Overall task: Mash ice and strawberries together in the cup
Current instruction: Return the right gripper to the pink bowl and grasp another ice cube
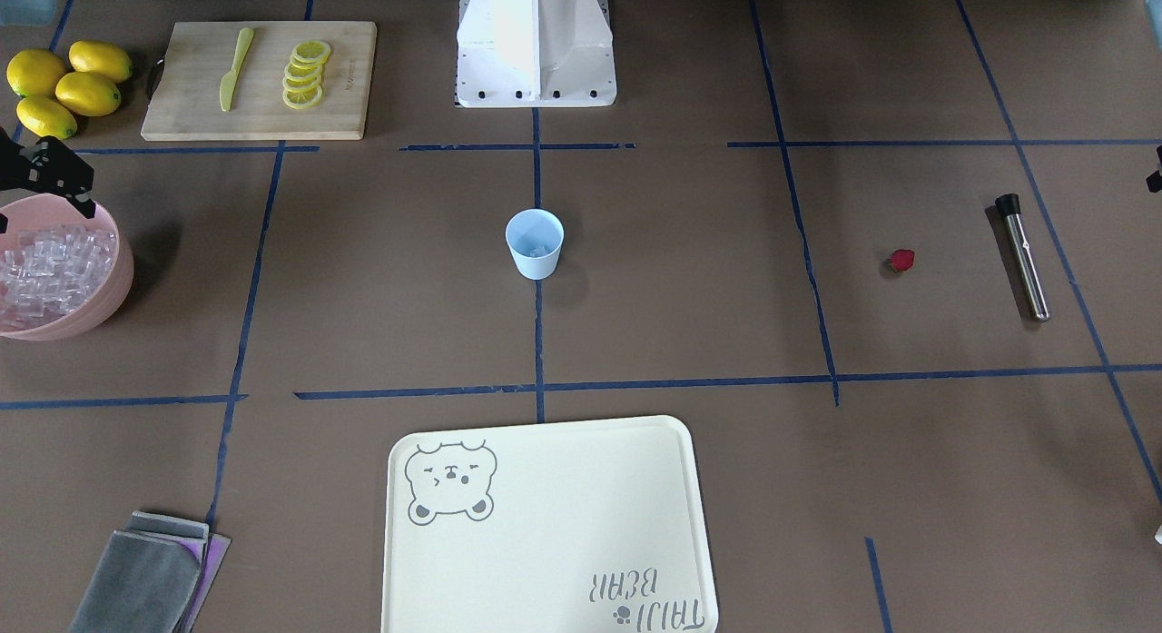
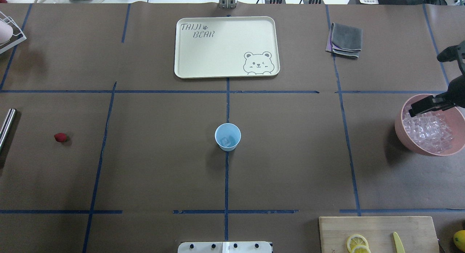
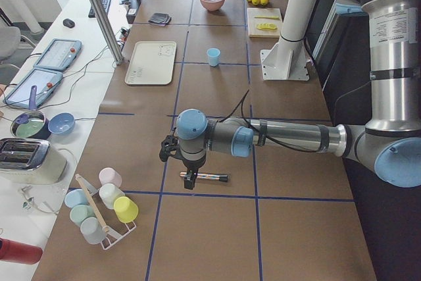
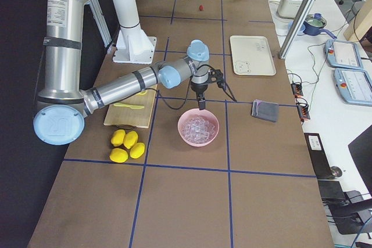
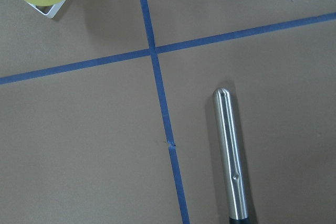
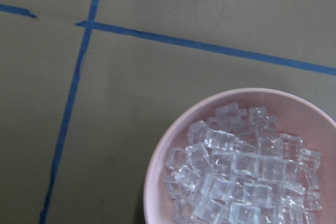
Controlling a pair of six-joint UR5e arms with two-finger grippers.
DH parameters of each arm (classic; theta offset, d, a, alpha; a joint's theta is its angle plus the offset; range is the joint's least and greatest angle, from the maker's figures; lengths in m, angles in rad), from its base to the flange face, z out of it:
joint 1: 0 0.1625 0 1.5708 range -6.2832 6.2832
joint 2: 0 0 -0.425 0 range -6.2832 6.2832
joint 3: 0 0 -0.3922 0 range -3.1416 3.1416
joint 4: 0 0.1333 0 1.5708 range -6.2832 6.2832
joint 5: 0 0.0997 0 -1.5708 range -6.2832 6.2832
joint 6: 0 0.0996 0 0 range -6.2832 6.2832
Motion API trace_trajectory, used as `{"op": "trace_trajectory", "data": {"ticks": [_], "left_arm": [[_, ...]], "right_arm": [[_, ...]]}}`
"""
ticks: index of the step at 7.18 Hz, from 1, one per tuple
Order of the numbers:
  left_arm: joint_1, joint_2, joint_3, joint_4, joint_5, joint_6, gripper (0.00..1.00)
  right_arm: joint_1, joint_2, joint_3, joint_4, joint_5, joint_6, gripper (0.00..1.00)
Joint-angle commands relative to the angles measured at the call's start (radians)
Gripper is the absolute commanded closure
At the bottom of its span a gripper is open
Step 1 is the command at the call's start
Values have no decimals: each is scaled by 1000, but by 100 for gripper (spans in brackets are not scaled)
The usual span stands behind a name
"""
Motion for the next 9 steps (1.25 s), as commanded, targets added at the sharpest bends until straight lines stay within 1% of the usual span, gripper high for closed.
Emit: {"op": "trace_trajectory", "data": {"ticks": [1,2,4,5,7,9], "left_arm": [[0,4,0,0,0,0,0],[0,4,0,0,0,0,0],[-2,9,-16,0,-2,0,0],[-2,9,-16,0,0,0,0],[-2,10,-16,0,0,0,0],[-2,9,-16,0,0,-2,0]], "right_arm": [[4,-75,-126,222,7,2,4],[4,-71,-161,245,7,0,9],[-1,-63,-186,245,6,2,19],[-10,-56,-189,243,7,2,22],[-33,-43,-189,237,6,26,26],[-50,-43,-189,236,1,26,35]]}}
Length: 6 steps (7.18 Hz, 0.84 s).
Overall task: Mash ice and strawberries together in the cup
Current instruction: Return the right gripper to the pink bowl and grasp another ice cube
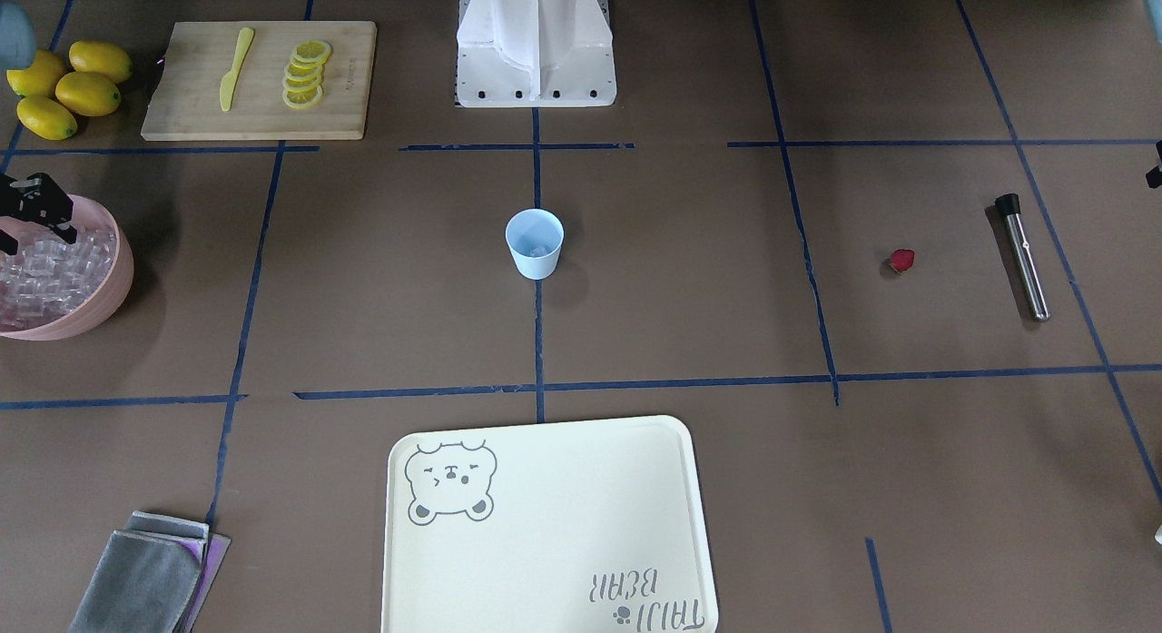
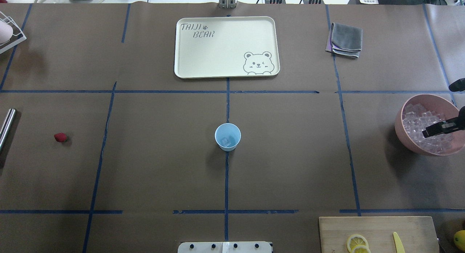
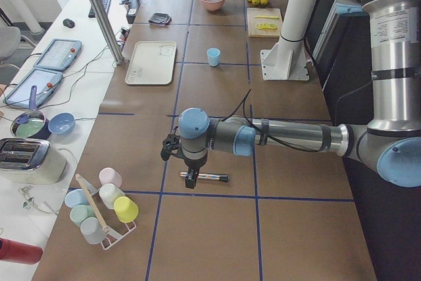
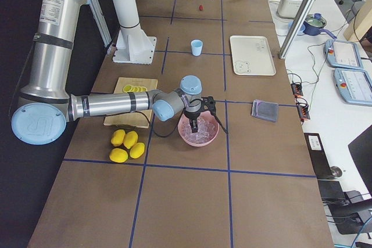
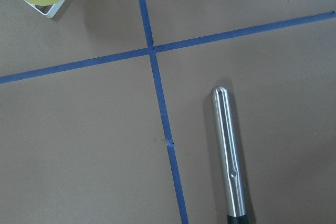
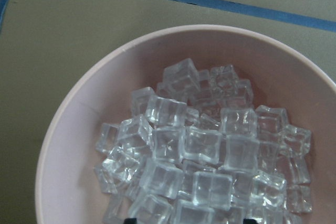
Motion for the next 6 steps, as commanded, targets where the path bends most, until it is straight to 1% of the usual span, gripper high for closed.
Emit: {"op": "trace_trajectory", "data": {"ticks": [1,3,4,6], "left_arm": [[0,1,0,0,0,-1,0],[0,1,0,0,0,-1,0],[0,1,0,0,0,0,0],[1,1,0,0,-2,0,0]], "right_arm": [[-10,-1,-2,-3,-3,2,43],[-10,-2,-6,-3,-3,1,82],[-9,-5,-6,-3,-2,-2,95],[5,-5,18,-1,8,-2,96]]}}
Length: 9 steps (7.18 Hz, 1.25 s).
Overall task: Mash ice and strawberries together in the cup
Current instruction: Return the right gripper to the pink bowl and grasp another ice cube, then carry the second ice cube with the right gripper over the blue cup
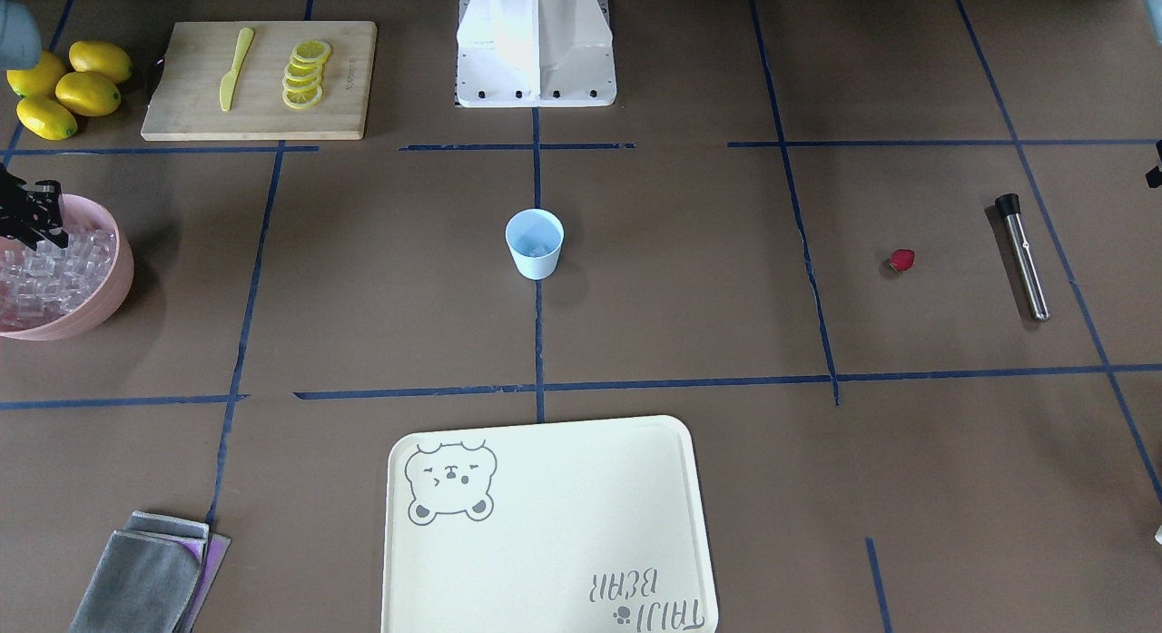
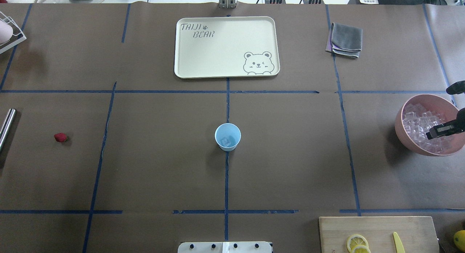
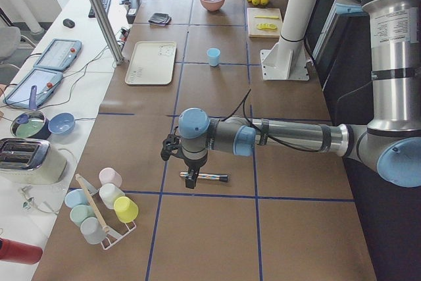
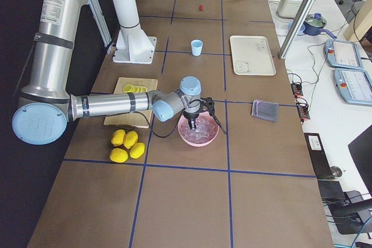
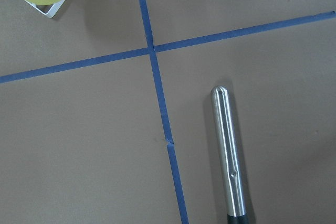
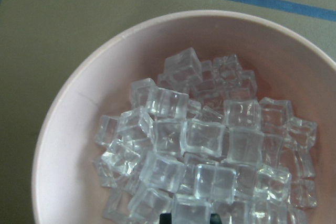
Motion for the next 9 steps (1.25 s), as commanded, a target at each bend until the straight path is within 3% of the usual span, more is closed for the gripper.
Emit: {"op": "trace_trajectory", "data": {"ticks": [1,2,4,5,7,9], "left_arm": [[0,0,0,0,1,0,0],[0,0,0,0,0,0,0],[0,-2,0,0,1,-1,0],[1,-2,-6,0,1,-1,0],[0,-2,-18,0,6,-1,0],[1,-3,-20,0,4,-1,0]], "right_arm": [[39,3,53,-13,12,1,97],[44,27,123,-104,9,4,97],[16,337,179,-441,4,80,95],[-49,461,178,-526,-20,174,97],[-306,695,124,-599,-248,509,98],[-469,893,5,-634,-383,715,98]]}}
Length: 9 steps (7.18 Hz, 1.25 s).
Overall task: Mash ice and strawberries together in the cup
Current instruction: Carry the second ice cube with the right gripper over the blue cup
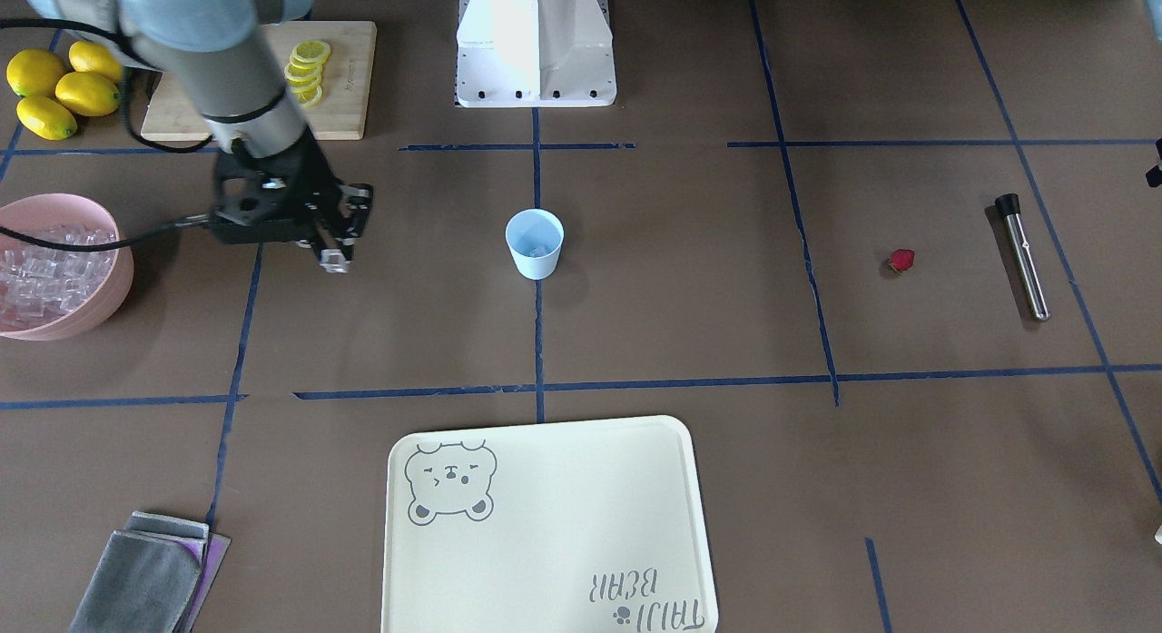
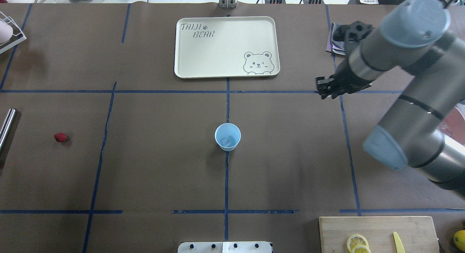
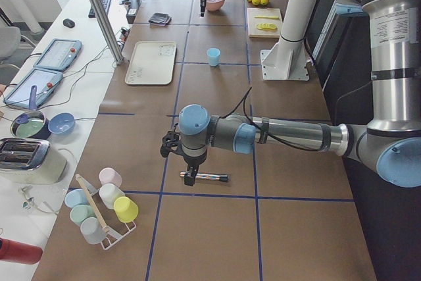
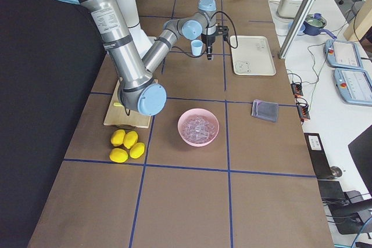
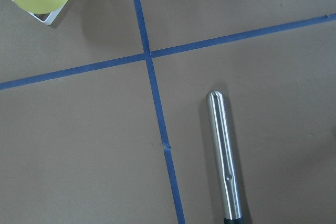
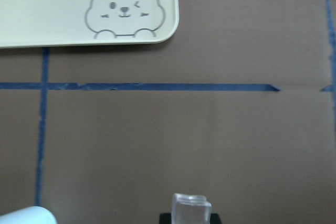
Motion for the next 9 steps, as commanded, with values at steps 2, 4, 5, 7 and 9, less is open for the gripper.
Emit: {"op": "trace_trajectory", "data": {"ticks": [2,4,5,7,9], "left_arm": [[0,-1,-1,0,-1,0,0],[0,-3,-1,0,-1,0,0],[0,-3,-1,0,-1,0,0],[0,-3,-1,0,-1,0,0],[0,-3,-1,0,-1,0,0]], "right_arm": [[-195,225,-146,-23,-164,257,97],[-235,230,-161,-23,-194,278,96],[-257,233,-170,-23,-216,287,95],[-271,237,-176,-20,-219,299,83],[-272,237,-187,-15,-225,299,2]]}}
